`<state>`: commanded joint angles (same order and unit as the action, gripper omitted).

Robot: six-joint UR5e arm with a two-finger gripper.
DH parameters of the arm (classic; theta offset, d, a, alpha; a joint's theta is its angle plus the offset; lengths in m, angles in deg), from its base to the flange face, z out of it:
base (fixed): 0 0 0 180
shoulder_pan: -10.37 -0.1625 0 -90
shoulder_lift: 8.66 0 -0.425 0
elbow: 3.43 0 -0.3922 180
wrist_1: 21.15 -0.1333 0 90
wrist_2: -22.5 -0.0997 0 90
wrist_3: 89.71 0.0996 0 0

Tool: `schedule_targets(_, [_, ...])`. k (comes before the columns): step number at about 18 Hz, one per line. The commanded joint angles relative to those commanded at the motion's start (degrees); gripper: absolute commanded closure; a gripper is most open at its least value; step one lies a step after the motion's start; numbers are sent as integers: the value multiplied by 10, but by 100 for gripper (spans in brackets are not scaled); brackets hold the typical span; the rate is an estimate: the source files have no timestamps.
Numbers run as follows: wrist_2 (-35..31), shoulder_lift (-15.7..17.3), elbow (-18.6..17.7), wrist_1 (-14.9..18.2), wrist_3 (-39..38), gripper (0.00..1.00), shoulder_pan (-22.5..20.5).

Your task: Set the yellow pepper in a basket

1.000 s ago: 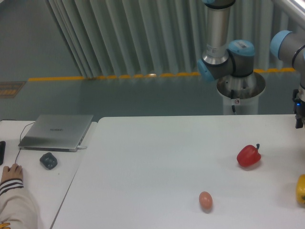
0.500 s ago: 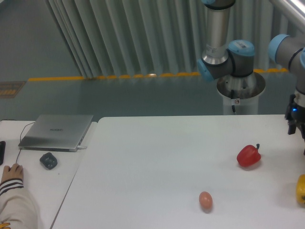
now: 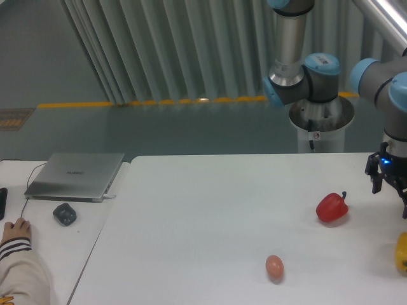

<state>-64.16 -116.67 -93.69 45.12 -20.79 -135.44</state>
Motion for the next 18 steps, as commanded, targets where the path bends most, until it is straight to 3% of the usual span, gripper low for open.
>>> schedule_targets(12, [0, -27, 5, -42, -217, 0, 4])
schedule_targets(18, [-1, -36, 12, -55, -220, 0, -6])
